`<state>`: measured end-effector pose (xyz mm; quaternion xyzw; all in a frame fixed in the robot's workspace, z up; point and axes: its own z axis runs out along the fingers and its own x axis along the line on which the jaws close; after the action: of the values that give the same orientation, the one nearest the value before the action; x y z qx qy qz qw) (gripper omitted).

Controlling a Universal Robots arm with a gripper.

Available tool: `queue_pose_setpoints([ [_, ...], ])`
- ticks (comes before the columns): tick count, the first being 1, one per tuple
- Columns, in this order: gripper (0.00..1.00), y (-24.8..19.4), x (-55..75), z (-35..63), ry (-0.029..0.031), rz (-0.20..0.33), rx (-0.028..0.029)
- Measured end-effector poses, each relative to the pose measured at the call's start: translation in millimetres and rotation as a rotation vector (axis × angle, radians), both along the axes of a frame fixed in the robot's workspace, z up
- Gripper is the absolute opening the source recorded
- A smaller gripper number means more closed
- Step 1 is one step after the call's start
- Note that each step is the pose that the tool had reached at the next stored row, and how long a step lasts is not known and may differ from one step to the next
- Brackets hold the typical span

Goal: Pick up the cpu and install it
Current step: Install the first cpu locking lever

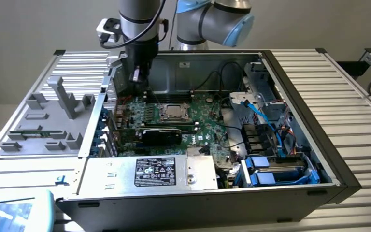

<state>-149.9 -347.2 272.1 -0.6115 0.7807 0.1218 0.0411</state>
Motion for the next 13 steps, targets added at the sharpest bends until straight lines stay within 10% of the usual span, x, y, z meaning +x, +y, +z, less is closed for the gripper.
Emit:
queue_pose_setpoints([
  [2, 0.12, 0.0, -0.3, -1.6, 0.0, 0.0, 0.015],
  [13, 0.12, 0.1, -2.1, -13.5, -0.0001, 0.0, 0.0595],
])
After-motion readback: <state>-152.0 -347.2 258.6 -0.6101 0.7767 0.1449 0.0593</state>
